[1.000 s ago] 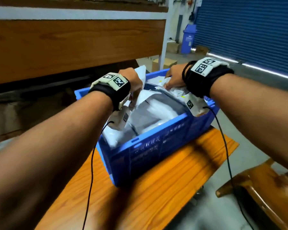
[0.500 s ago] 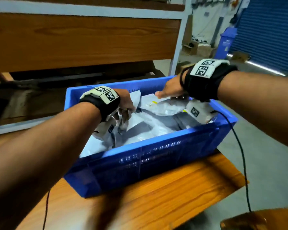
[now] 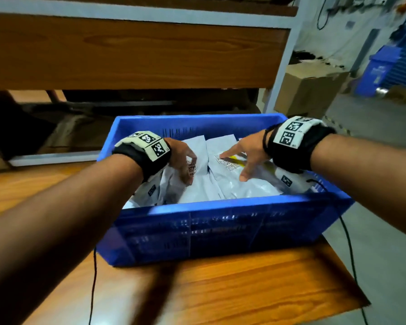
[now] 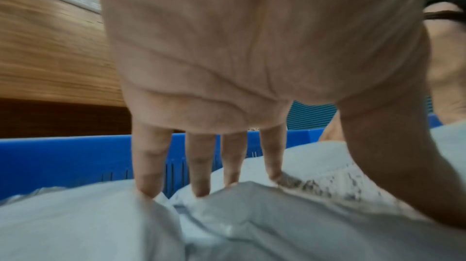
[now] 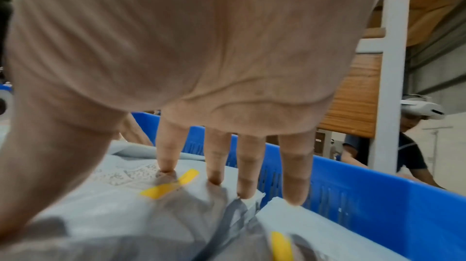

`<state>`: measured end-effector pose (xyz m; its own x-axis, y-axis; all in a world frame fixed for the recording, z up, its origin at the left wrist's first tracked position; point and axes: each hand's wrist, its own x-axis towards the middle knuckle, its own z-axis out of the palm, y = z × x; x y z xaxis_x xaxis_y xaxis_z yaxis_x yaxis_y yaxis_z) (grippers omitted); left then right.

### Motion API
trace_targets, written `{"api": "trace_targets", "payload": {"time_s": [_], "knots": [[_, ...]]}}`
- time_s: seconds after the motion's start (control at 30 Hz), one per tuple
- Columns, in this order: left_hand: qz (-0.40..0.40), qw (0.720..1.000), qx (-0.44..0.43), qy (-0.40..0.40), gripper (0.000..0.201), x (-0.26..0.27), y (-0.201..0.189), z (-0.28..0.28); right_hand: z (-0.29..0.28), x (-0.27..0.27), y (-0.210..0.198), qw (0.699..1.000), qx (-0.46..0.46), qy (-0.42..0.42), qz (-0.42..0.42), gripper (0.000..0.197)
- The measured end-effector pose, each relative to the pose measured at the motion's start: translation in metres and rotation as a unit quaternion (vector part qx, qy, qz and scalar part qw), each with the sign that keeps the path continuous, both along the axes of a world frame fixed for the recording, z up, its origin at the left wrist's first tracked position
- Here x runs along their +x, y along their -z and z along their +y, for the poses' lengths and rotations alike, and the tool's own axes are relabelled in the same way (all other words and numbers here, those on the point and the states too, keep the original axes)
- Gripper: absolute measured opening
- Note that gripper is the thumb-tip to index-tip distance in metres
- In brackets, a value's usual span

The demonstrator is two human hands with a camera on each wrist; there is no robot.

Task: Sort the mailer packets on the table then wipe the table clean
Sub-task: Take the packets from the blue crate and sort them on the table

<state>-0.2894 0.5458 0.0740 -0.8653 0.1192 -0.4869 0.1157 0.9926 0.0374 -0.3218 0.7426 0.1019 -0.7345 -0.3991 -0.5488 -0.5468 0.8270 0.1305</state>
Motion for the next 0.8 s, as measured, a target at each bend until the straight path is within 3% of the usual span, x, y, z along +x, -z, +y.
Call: {"api": "trace_targets", "payload": {"time_s": [0.07, 0.23, 0.4, 0.6, 0.8], "knots": [[0.001, 1.0, -0.003, -0.003, 0.053, 0.001, -0.002, -0.005, 0.0, -0.002, 0.0, 1.0, -0.006, 0.0, -0.002, 0.087], [0.041, 0.998, 0.043, -0.015, 0.076, 0.0, -0.01, -0.01, 0.0, -0.01, -0.009, 0.999, -0.042, 0.008, -0.003, 0.093], [0.016, 0.998, -0.041, 0.034, 0.078, 0.01, 0.013, 0.012, -0.012, -0.011, 0.008, 1.0, -0.014, -0.002, -0.01, 0.093], [0.016, 1.0, 0.02, -0.007, 0.097, 0.009, -0.007, -0.01, -0.017, -0.015, -0.004, 0.999, -0.035, -0.014, -0.001, 0.093], [-0.047, 0.999, -0.023, 0.003, 0.102, 0.015, 0.008, -0.018, -0.032, -0.018, 0.003, 0.997, -0.068, -0.012, -0.017, 0.096]]}}
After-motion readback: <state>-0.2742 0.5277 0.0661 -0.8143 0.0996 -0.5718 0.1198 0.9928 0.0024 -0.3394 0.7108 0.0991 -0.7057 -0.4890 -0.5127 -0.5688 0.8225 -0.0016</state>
